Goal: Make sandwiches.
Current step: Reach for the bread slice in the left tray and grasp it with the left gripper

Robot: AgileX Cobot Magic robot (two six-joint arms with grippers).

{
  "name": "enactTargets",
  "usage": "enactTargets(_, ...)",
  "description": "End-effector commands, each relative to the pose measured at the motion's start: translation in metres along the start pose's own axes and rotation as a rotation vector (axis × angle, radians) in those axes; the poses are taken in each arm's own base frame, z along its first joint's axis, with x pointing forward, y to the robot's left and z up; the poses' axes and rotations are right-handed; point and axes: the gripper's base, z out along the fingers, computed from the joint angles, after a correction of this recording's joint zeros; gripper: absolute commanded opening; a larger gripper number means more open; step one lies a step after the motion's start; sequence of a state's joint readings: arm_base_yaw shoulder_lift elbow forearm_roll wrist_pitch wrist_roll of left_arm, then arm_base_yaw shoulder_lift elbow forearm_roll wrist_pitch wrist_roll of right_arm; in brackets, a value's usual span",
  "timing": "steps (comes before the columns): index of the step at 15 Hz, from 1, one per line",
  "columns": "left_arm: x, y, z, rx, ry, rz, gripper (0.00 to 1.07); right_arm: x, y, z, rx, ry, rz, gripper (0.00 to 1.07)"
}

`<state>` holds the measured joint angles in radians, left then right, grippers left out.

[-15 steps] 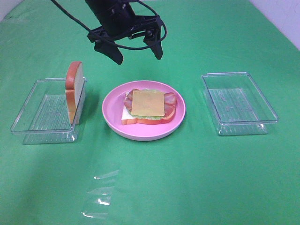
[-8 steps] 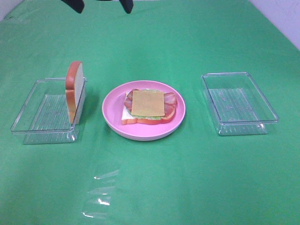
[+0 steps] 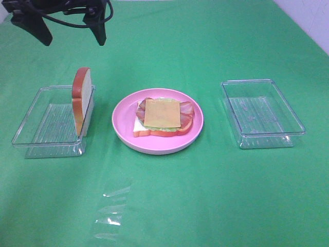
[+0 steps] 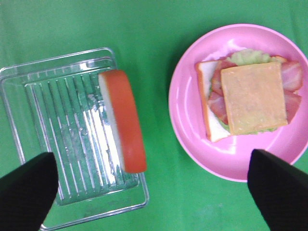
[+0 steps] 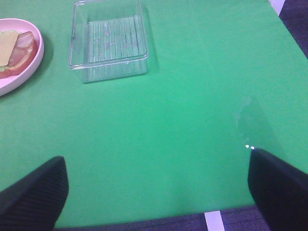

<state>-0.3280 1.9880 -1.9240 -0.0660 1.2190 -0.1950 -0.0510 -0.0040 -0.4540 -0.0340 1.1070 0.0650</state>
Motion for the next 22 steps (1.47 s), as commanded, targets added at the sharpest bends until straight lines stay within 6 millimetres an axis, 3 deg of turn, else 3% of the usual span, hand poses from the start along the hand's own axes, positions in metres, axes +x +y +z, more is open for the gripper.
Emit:
enactTargets(1, 0.009, 0.009, 0.009, -0.006, 0.131, -0.034, 1.00, 0.002, 0.000, -0.002, -0.003, -0.033, 0.002, 0.98)
enactTargets(14, 0.016, 0.023, 0.104, -0.101, 0.324, 0.014, 1.00, 0.002, 0.000, -0.002, -0.003, -0.032, 0.001, 0.98)
enactTargets(22, 0.021, 0.027, 0.129, -0.114, 0.379, 0.043, 0.94, 0.002, 0.000, -0.002, -0.003, -0.032, 0.001, 0.98)
